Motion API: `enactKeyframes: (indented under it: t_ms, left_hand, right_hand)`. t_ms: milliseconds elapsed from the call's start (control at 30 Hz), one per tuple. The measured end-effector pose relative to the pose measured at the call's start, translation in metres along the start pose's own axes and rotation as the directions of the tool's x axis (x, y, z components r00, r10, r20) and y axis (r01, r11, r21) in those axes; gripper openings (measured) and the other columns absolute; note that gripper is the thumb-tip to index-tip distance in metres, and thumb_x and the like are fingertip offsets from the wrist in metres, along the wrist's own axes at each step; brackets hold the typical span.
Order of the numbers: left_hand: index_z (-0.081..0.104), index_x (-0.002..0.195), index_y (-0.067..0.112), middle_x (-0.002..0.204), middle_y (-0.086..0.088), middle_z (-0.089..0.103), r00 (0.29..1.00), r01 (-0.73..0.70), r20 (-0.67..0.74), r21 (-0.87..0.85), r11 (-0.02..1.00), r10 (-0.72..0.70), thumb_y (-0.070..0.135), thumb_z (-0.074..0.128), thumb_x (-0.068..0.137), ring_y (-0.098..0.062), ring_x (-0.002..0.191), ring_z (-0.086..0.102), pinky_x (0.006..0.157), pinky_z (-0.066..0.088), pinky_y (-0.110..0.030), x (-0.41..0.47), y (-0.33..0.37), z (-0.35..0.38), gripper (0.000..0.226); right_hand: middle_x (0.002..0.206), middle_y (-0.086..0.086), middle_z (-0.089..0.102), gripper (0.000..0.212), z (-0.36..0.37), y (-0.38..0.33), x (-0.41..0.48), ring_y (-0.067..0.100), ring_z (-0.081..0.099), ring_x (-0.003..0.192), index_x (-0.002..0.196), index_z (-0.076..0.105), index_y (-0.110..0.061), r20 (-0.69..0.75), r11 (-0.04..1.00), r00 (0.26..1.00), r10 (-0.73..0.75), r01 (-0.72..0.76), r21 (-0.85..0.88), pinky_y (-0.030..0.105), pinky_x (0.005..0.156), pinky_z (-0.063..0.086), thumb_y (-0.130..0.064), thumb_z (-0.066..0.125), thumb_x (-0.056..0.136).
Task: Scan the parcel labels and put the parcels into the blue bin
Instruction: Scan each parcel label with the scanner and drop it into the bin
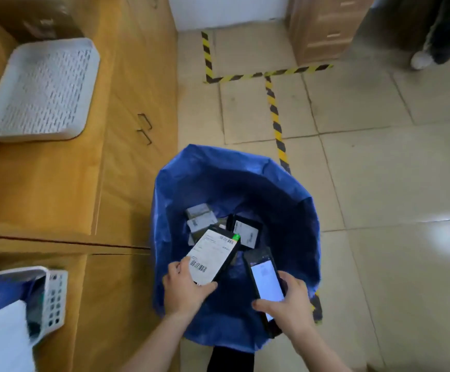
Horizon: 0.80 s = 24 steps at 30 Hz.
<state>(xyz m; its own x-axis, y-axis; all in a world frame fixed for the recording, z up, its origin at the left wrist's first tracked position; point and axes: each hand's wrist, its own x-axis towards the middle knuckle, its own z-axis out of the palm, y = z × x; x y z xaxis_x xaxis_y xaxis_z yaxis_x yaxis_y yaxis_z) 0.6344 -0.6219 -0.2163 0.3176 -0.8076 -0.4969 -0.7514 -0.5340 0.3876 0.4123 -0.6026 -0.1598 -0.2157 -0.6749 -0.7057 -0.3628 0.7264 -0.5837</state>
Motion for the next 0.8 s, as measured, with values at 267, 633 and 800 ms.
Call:
enactKeyframes:
  t_ms: [267, 633, 800]
  left_hand:
    - [0.041, 0.136, 0.023, 0.129, -0.004, 0.036, 0.992, 0.112, 0.052, 0.053, 0.992, -0.115, 0.047, 0.082, 0.061, -0.031, 0.113, 0.037, 0.085, 0.046, -0.038, 0.137, -0.035, 0.124, 0.089]
    - [0.036, 0.139, 0.022, 0.135, -0.009, 0.028, 0.995, 0.084, 0.061, -0.012, 0.996, -0.083, 0.054, 0.075, 0.067, -0.032, 0.12, 0.031, 0.091, 0.044, -0.042, 0.241, -0.061, 0.247, 0.088]
    - [0.028, 0.145, 0.023, 0.142, -0.01, 0.016, 0.986, 0.098, 0.138, -0.028, 0.995, -0.093, 0.056, 0.075, 0.07, -0.033, 0.13, 0.021, 0.105, 0.034, -0.042, 0.268, -0.044, 0.265, 0.095]
  right_hand:
    - [0.121, 0.01, 0.049, 0.075, 0.1, 0.053, 0.177, 0.025, 0.059, 0.094, 0.123, 0.052, -0.014, 0.042, 0.976, 0.978, 0.206, -0.209, 0.058, 0.034, 0.058, 0.055, -0.014, 0.087, 0.057]
    - [0.121, 0.006, 0.04, 0.092, 0.146, 0.121, 0.302, 0.023, 0.056, 0.096, 0.136, 0.047, -0.009, 0.023, 0.967, 0.969, 0.245, -0.242, -0.08, 0.031, 0.064, 0.052, -0.015, 0.088, 0.054]
    - [0.123, 0.006, 0.04, 0.092, 0.144, 0.123, 0.311, 0.023, 0.056, 0.099, 0.136, 0.046, -0.011, 0.012, 0.964, 0.966, 0.26, -0.259, -0.058, 0.034, 0.072, 0.053, -0.015, 0.087, 0.055]
